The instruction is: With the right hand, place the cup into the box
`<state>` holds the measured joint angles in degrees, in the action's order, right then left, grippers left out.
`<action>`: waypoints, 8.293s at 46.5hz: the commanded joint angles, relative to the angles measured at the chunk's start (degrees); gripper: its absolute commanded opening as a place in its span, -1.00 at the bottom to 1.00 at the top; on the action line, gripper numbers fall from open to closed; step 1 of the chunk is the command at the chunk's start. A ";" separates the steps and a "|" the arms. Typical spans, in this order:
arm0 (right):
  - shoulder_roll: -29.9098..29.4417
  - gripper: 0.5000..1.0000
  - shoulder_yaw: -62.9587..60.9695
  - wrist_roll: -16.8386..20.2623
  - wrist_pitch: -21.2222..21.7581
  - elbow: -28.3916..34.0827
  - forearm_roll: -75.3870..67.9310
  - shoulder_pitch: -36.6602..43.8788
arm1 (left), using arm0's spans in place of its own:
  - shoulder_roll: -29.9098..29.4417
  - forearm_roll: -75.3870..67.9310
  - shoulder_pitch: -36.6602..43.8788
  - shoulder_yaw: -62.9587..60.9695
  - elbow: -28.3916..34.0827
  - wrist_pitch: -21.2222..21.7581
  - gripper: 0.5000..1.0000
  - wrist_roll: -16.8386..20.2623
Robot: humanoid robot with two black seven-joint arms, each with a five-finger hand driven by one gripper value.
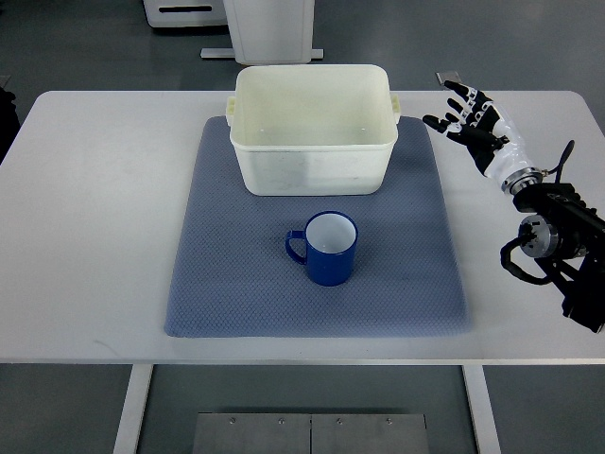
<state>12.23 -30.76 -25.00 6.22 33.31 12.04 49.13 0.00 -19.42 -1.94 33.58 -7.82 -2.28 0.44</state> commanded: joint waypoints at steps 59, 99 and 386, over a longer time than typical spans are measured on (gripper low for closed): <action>1.30 1.00 0.53 0.21 1.16 2.90 0.09 3.16 | 0.00 -0.01 0.00 0.00 0.00 0.00 1.00 0.00; 10.01 1.00 7.46 -1.10 8.11 37.80 21.53 5.10 | 0.00 -0.01 0.00 0.00 0.00 0.00 1.00 0.00; -3.00 0.99 11.51 6.10 -3.67 2.73 25.58 13.09 | 0.00 -0.01 0.00 0.00 0.00 0.00 1.00 0.00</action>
<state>9.26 -19.23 -18.95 2.55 36.00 37.61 62.29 0.00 -19.42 -1.93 33.59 -7.82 -2.29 0.44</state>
